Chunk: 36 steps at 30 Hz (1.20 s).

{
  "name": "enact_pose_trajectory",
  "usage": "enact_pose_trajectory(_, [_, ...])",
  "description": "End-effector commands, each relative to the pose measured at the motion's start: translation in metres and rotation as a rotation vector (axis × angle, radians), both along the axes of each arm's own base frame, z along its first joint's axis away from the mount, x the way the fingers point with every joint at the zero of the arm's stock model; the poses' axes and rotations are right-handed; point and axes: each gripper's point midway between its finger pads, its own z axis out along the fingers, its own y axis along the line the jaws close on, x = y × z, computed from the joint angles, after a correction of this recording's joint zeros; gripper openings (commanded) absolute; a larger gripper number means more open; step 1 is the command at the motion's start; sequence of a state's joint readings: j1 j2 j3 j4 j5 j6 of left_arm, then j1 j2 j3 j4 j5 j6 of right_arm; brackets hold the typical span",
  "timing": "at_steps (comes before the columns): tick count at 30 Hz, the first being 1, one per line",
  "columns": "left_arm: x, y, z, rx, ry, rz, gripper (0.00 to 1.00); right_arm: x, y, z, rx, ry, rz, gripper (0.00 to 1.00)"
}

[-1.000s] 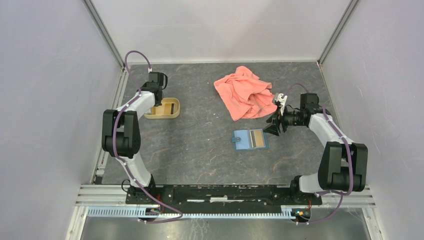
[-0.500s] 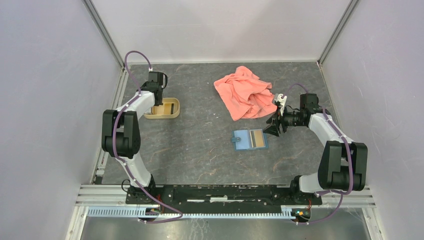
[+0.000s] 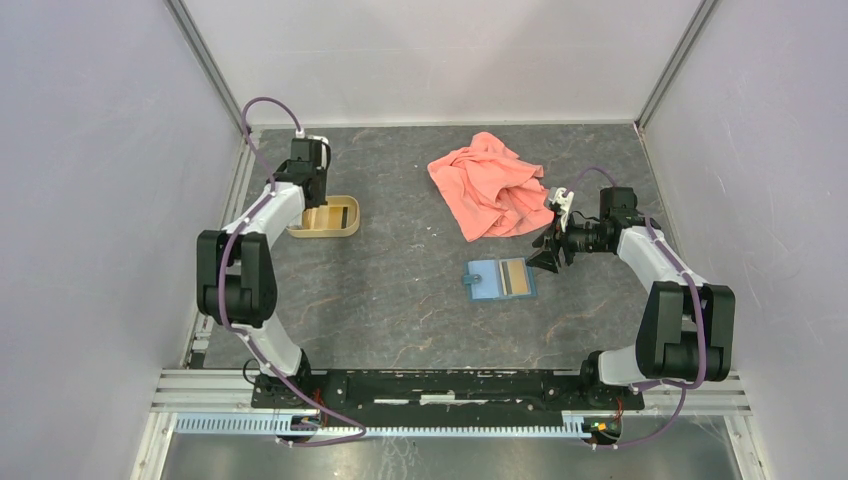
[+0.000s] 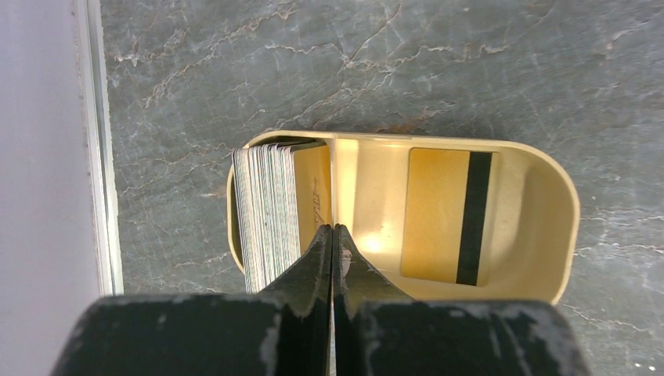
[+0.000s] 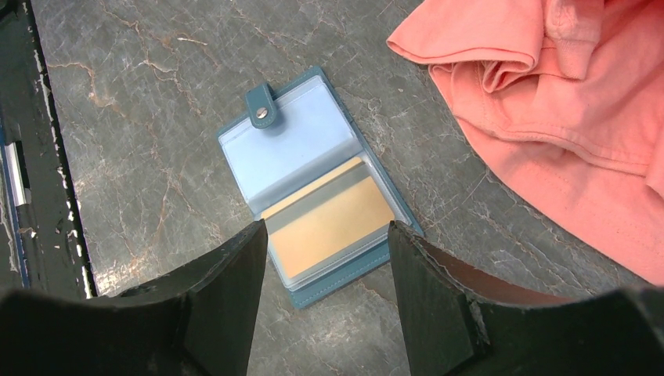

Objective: Put the credit cards into the card holder
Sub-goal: Pick up the credit card from the storage box, then insert the credit card into the card holder.

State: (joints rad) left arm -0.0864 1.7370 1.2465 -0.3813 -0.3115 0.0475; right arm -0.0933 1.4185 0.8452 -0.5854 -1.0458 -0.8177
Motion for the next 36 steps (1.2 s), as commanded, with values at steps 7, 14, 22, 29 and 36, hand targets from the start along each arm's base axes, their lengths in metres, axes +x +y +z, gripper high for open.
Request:
enact_pose_trajectory(7, [0.008,-0.05,0.07,-0.286,-0.187,-0.111,0.02,0.01,0.001,0.016,0.001,-0.071,0.019,0.64])
enact_pose_trajectory(14, [-0.032,-0.155,0.11,-0.893,-0.215,-0.374,0.02,0.01,0.003,0.021,0.014,-0.093,0.007,0.64])
enact_pose_trajectory(22, [-0.108,-0.243,0.124,-1.304,-0.199,-0.61,0.02,0.009,0.006,0.029,0.042,-0.11,-0.007,0.64])
enact_pose_trajectory(29, [-0.173,-0.312,0.111,-1.475,-0.186,-0.717,0.02,0.011,0.005,0.024,0.039,-0.092,-0.021,0.64])
enact_pose_trajectory(36, [-0.202,-0.358,0.094,-1.646,-0.13,-0.76,0.02,0.013,0.005,0.013,0.055,-0.043,-0.054,0.64])
